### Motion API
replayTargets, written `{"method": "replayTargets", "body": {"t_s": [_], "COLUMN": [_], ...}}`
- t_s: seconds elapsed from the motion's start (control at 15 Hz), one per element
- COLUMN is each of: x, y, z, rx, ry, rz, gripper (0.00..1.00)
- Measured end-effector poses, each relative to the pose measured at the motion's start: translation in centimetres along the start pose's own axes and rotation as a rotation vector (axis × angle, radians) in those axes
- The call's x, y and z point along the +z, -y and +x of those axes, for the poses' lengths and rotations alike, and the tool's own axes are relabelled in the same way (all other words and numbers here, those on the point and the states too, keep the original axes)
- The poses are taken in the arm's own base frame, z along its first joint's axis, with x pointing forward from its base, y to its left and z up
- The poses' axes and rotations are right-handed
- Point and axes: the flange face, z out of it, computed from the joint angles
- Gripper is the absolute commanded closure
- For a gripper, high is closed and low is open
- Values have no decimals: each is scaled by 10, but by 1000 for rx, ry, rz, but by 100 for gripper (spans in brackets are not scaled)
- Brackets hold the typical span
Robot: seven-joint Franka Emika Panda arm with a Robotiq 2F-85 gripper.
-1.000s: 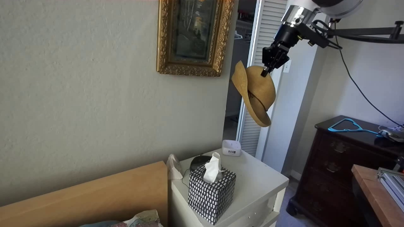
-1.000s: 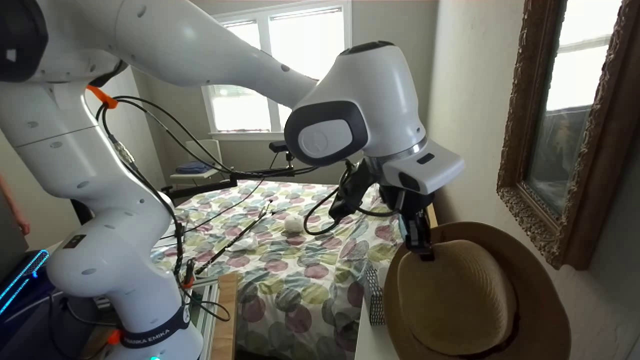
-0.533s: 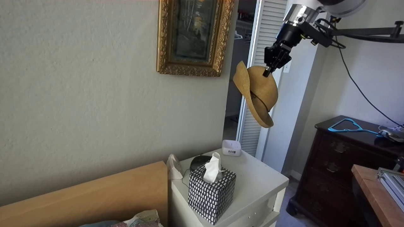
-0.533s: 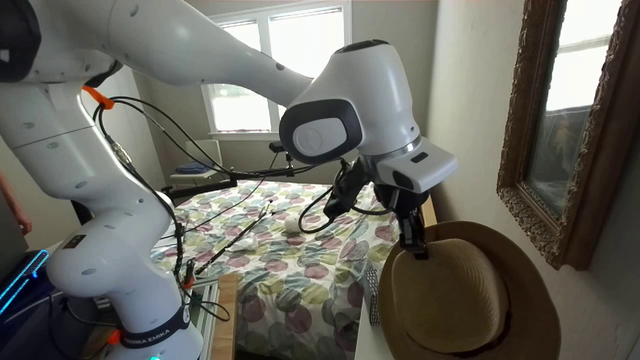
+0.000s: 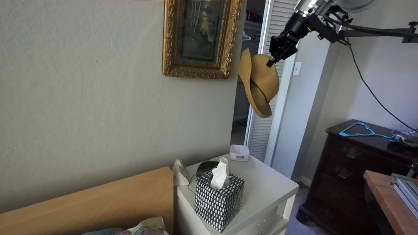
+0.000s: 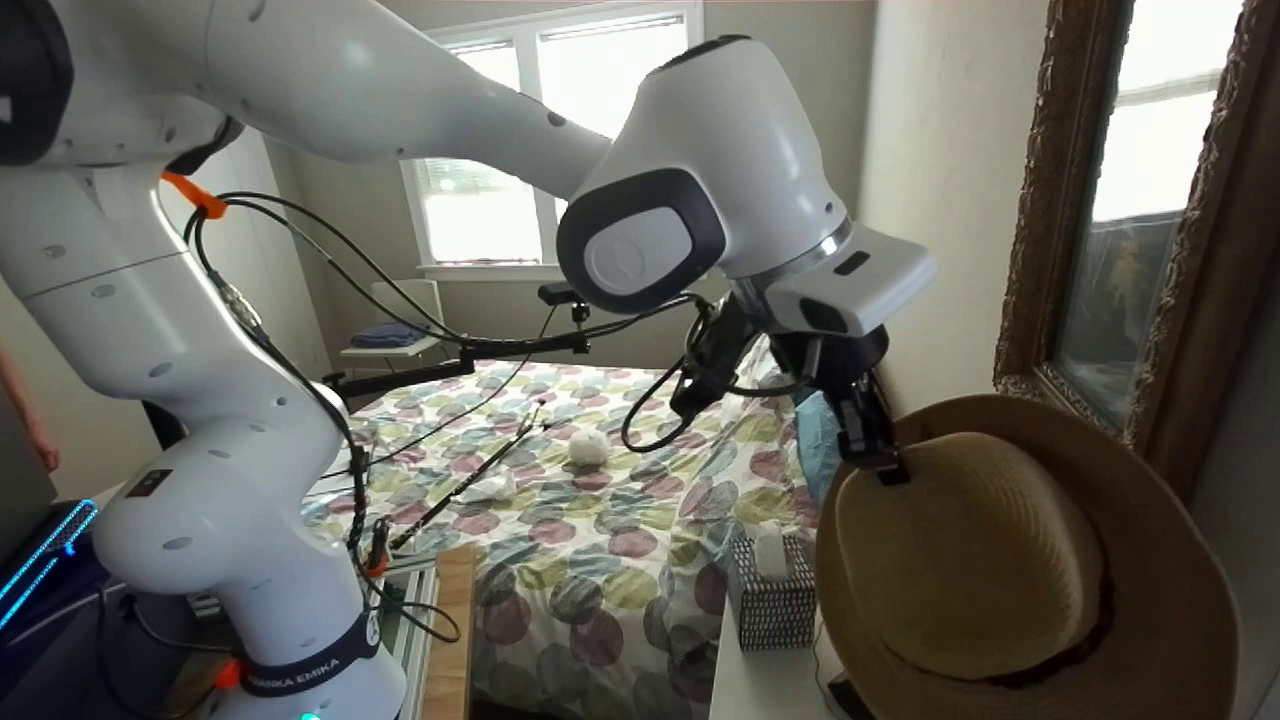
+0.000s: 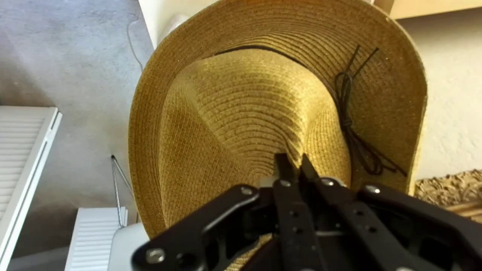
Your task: Hang the hat on the top right of the picture frame
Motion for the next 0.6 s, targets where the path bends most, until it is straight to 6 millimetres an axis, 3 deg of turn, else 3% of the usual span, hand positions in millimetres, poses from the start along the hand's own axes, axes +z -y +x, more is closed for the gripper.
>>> {"method": "replayTargets", "body": {"t_s": [0.6], "x": [-79], "y": [6], "z": [42], "rx": [12], "ry": [-265], "rz": [74], "gripper": [98]}}
